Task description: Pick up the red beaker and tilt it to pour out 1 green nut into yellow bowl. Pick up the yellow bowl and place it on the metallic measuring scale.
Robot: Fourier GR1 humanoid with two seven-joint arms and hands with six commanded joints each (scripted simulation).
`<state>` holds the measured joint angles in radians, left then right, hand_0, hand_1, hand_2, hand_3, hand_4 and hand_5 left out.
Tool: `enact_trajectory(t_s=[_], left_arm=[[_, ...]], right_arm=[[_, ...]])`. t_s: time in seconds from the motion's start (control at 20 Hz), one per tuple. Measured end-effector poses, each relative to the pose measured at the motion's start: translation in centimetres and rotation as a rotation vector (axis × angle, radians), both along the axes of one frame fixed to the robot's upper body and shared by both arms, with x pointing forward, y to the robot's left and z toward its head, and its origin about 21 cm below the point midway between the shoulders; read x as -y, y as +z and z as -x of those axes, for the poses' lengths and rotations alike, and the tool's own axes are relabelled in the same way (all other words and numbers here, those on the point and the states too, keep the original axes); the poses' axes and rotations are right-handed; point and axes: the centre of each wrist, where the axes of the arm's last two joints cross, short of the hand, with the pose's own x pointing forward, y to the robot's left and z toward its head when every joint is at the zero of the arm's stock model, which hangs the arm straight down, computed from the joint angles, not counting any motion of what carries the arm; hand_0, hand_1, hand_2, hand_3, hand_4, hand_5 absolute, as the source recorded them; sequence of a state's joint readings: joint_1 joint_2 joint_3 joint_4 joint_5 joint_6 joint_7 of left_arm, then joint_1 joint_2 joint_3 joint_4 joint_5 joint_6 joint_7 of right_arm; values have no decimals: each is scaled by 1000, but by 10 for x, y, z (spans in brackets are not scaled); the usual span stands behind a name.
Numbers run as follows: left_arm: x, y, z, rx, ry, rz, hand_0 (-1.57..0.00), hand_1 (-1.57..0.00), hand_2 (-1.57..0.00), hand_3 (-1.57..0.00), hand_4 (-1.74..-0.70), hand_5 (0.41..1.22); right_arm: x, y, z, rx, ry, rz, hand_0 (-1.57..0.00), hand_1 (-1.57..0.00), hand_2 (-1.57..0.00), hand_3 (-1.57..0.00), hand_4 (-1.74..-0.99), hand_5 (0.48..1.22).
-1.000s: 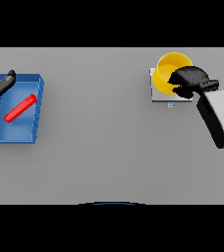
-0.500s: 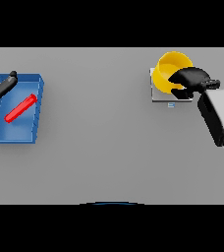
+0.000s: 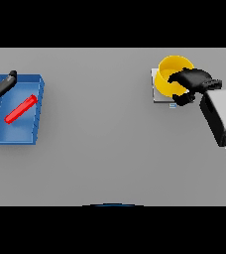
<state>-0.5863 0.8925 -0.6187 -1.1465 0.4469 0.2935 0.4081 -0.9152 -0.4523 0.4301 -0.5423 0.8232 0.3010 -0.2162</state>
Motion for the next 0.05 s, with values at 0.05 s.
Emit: enact_trajectory(t_s=[0.05], left_arm=[[1, 0, 1, -7, 0, -2, 1, 1, 1, 1, -720, 693]], right_arm=[[2, 0, 0, -10, -5, -1, -39, -63, -103, -272, -1410, 759]])
